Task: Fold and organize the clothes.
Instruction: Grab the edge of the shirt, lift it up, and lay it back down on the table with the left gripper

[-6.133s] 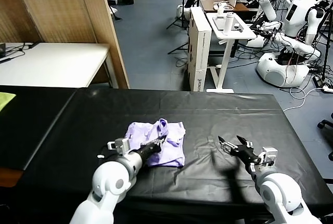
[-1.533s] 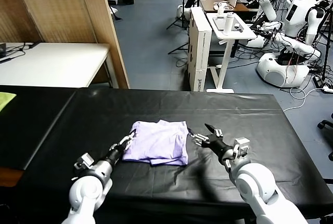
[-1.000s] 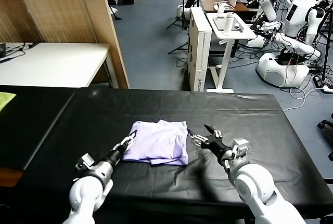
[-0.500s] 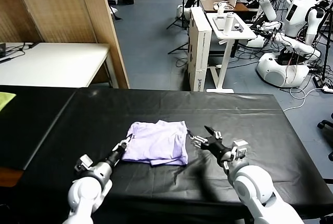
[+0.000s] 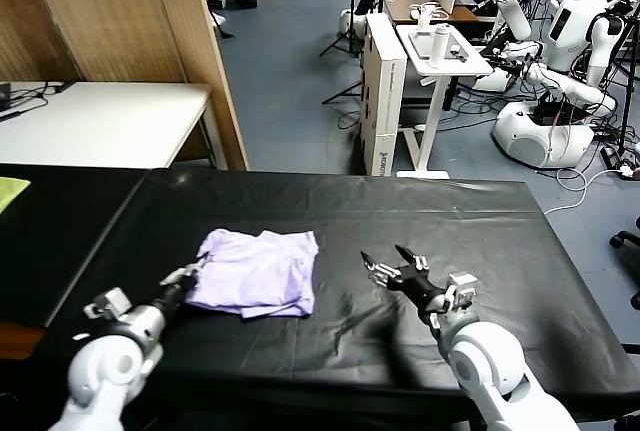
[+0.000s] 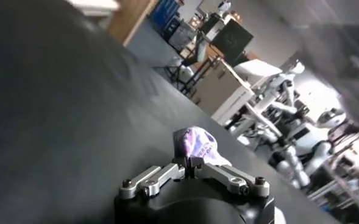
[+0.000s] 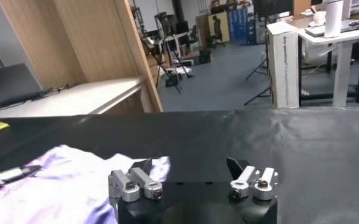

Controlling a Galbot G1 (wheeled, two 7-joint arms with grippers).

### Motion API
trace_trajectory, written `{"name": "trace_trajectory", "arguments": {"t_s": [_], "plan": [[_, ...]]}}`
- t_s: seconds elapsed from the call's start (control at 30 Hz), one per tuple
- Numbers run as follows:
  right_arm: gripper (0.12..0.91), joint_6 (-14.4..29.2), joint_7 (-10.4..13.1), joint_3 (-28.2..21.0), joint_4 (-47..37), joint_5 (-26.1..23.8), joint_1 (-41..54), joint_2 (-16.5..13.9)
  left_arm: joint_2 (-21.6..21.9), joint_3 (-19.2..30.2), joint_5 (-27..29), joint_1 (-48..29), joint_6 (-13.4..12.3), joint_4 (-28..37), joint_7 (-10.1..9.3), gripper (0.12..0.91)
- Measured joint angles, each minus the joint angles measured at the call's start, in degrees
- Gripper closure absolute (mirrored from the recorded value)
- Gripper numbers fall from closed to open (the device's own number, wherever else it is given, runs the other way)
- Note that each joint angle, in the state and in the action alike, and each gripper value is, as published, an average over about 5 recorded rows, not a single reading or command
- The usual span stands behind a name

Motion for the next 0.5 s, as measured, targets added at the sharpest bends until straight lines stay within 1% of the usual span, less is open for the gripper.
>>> {"name": "trace_trajectory", "arguments": {"t_s": [0.2, 0.33, 0.4, 0.5], "plan": [[0.118, 0.16, 0.00, -0.04, -0.55, -0.41, 0.19, 0.80, 8.53, -4.47, -4.78, 1.55, 0.55, -0.50, -0.54, 0.853], [0.118, 0.27, 0.00, -0.04, -0.91, -0.69, 0.21, 1.42, 14.23, -7.94, -6.26, 2.51, 0.63, -0.91, -0.75, 0.853], [0.118, 0.31, 0.00, -0.06, -1.05, -0.81, 0.24, 1.74, 16.88, -9.63, -7.45, 2.96, 0.85, -1.38, -1.26, 0.853], [0.118, 0.42, 0.00, -0.09, -1.29, -1.00, 0.26, 2.19, 20.07, -12.16, -9.40, 3.77, 1.46, -2.47, -2.57, 0.853]]}}
